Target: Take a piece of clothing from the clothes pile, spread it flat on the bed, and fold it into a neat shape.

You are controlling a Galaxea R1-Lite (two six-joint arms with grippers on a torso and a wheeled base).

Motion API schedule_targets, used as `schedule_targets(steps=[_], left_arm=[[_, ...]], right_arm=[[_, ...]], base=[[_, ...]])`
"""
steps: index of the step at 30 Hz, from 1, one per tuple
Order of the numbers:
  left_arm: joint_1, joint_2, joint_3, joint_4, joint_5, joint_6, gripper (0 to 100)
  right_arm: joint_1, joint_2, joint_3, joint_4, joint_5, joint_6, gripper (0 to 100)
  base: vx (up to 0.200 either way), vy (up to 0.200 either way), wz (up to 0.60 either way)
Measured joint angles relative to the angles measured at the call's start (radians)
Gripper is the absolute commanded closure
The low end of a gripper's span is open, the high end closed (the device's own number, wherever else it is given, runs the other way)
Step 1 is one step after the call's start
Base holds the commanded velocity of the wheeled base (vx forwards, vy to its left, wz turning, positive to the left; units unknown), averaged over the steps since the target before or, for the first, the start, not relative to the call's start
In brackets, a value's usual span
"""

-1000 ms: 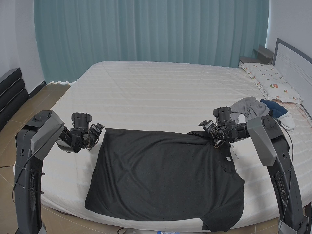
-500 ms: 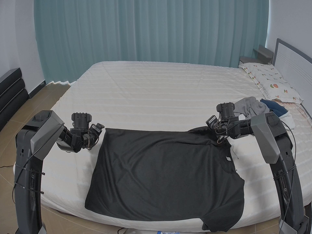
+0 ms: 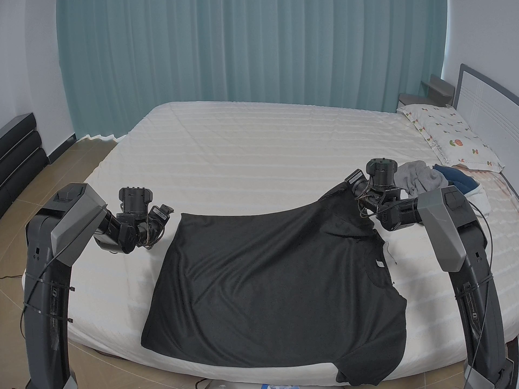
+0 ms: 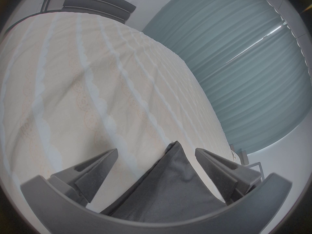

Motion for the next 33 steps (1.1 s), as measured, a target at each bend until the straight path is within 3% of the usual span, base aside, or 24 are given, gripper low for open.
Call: schedule_targets(steps=[6, 18, 33], left_arm=[[-0.001, 0.0, 0.0, -0.001, 0.003, 0.001, 0], [0.0, 0.0, 0.0, -0.001, 0.003, 0.002, 0], [-0.001, 0.0, 0.0, 0.0, 0.003, 0.003, 0]], right_arm=[[0.001, 0.018, 0.0, -0.026, 0.04, -0.056, 0], [-0.04, -0.004, 0.006, 0.1, 0.041, -0.132, 0], [-0.112, -0.054, 0.189, 0.158, 0.091, -0.186, 0]], base=[[0.0, 0.0, 0.0], [0.0, 0.0, 0.0], [0.0, 0.0, 0.0]])
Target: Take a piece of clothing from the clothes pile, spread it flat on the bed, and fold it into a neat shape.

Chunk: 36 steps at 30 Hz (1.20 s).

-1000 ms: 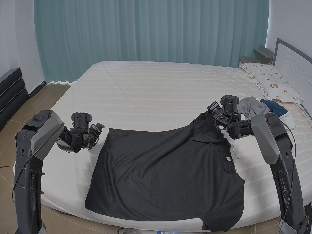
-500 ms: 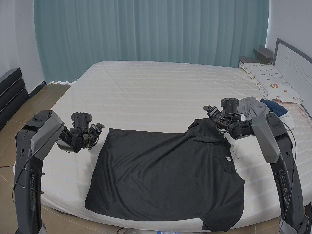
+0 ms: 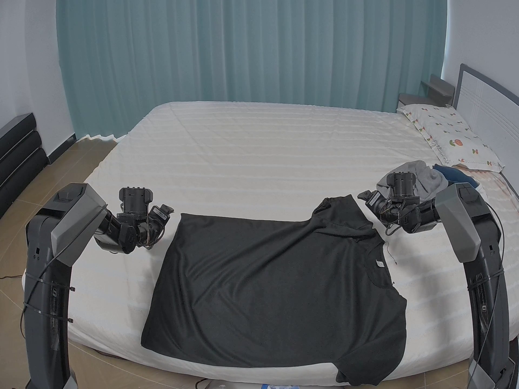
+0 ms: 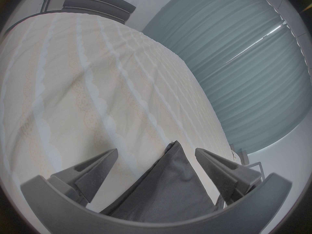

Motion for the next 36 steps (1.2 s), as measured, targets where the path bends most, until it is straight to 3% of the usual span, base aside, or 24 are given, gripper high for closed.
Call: schedule_targets(steps=[8, 9, 26, 36], left_arm=[[0.0, 0.0, 0.0, 0.0, 0.0, 0.0, 0], [0.0, 0.0, 0.0, 0.0, 0.0, 0.0, 0], [0.001, 0.0, -0.001, 0.0, 0.0, 0.001, 0], [0.0, 0.0, -0.001, 0.0, 0.0, 0.002, 0]], right_arm=[[-0.009, -0.009, 0.064, -0.008, 0.027, -0.005, 0], [-0.006, -0.008, 0.068, -0.007, 0.028, -0.005, 100], [0.003, 0.032, 0.009, -0.017, 0.006, -0.014, 100], [0.003, 0.091, -0.163, -0.078, -0.114, -0.013, 100]], base=[[0.0, 0.0, 0.0], [0.0, 0.0, 0.0], [0.0, 0.0, 0.0], [0.0, 0.0, 0.0]])
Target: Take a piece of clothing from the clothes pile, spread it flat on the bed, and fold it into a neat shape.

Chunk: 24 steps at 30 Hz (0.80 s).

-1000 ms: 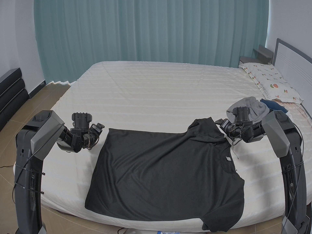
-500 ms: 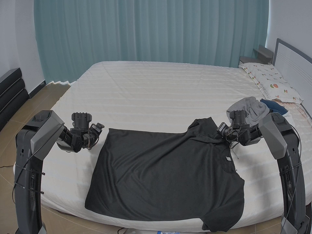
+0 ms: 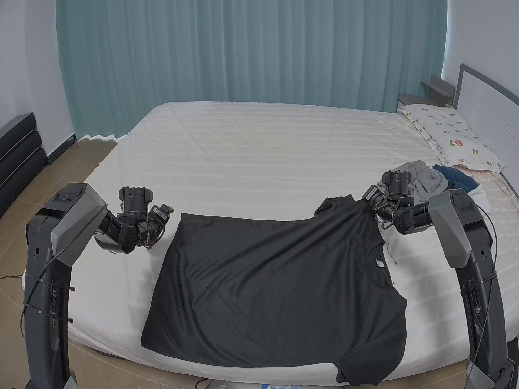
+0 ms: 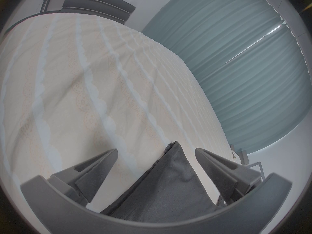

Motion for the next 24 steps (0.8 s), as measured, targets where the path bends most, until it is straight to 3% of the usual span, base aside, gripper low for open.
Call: schedule_targets(steps=[13, 14, 24], left_arm=[[0.001, 0.0, 0.0, 0.0, 0.0, 0.0, 0], [0.0, 0.0, 0.0, 0.0, 0.0, -0.001, 0], [0.0, -0.001, -0.001, 0.0, -0.006, -0.002, 0]], right_arm=[[0.01, 0.065, -0.026, -0.15, -0.003, -0.04, 100], [0.01, 0.066, -0.026, -0.149, -0.003, -0.04, 0], [0.01, 0.059, 0.0, -0.119, -0.007, -0.074, 0]], base=[[0.0, 0.0, 0.0], [0.0, 0.0, 0.0], [0.0, 0.0, 0.0]])
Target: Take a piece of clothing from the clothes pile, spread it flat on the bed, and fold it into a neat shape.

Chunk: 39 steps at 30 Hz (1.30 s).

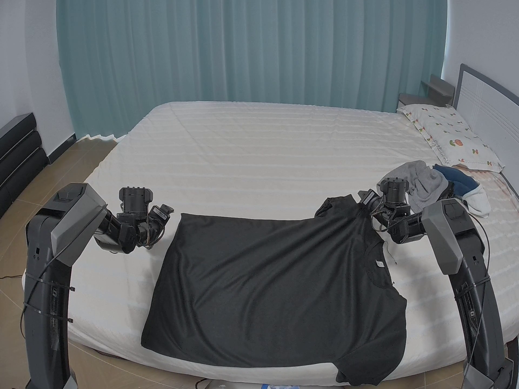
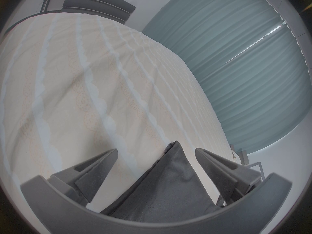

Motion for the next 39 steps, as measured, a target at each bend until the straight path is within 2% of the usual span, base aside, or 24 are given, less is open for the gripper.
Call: schedule_targets(steps=[13, 21, 26, 32, 39], left_arm=[[-0.026, 0.018, -0.124, 0.034, -0.006, 0.001, 0], [-0.032, 0.076, -0.333, 0.171, -0.005, 0.031, 0], [-0.046, 0.138, -0.419, 0.211, -0.005, 0.051, 0], [-0.069, 0.192, -0.461, 0.211, -0.005, 0.063, 0], [-0.075, 0.236, -0.519, 0.216, 0.004, 0.065, 0]], right_arm=[[-0.007, -0.163, 0.319, -0.026, 0.021, 0.001, 0], [-0.01, -0.295, 0.584, -0.132, 0.052, 0.004, 0], [-0.017, -0.367, 0.71, -0.183, 0.07, 0.006, 0], [-0.034, -0.428, 0.784, -0.212, 0.103, 0.015, 0], [-0.038, -0.449, 0.799, -0.214, 0.105, 0.027, 0]], base=[[0.0, 0.0, 0.0], [0.0, 0.0, 0.0], [0.0, 0.0, 0.0], [0.0, 0.0, 0.0], [0.0, 0.0, 0.0]])
